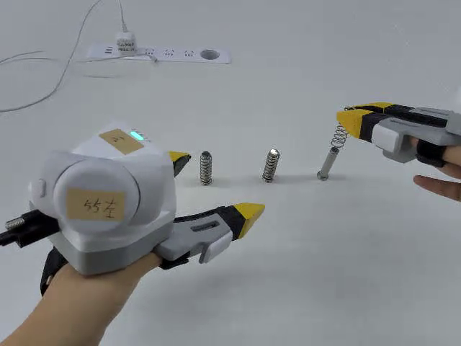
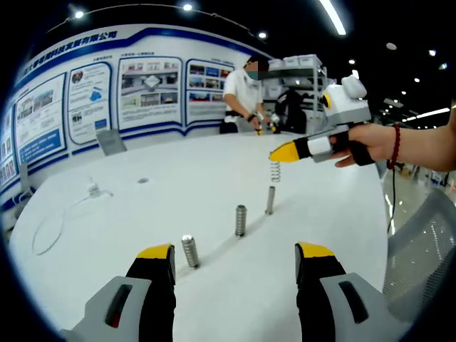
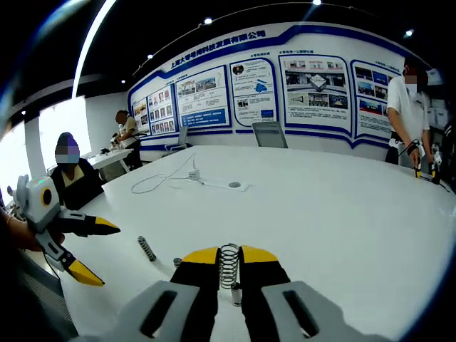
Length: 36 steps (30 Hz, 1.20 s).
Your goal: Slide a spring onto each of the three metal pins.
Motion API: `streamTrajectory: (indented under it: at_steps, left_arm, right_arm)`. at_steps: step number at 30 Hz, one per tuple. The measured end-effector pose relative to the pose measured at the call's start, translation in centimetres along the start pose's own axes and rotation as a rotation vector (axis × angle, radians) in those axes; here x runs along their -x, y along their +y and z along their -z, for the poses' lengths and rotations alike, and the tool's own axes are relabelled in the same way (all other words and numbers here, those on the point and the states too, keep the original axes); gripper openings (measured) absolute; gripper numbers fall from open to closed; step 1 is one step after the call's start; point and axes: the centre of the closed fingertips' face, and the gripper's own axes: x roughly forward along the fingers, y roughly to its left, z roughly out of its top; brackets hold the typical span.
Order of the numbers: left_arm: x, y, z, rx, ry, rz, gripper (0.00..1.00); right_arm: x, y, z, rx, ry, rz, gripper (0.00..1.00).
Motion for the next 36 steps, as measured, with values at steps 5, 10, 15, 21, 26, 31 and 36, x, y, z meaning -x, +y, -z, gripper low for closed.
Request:
streamTrajectory:
  at_steps: [5,10,15,21,26,31,36]
  left_arm:
    - [0.0,0.6,0.4,0.009,0.010,-0.023,0.77]
    - [0.0,0.8,0.6,0.016,0.016,-0.034,0.83]
    - [-0.2,0.7,0.8,0.027,0.017,-0.032,0.87]
    - [-0.4,0.3,1.0,0.031,0.024,-0.018,0.91]
    - [-0.5,0.0,1.3,0.032,0.031,-0.012,0.93]
    - [-0.5,-0.1,1.4,0.036,0.034,-0.008,0.92]
    - [-0.6,-0.3,1.5,0.037,0.035,0.001,0.90]
  right_arm:
    - [-0.2,-0.3,0.5,-0.001,0.002,0.005,0.11]
    - [-0.5,-0.7,1.0,-0.004,0.010,0.015,0.11]
    - [-0.7,-0.8,1.2,-0.021,0.009,0.017,0.11]
    - [-0.9,-0.8,1.5,-0.043,0.008,0.014,0.11]
    - [-0.9,-0.5,1.9,-0.030,0.016,0.014,0.11]
    - [-1.0,-0.6,2.8,-0.017,0.034,0.019,0.11]
    - [-1.1,-0.6,2.5,-0.023,0.014,0.027,0.11]
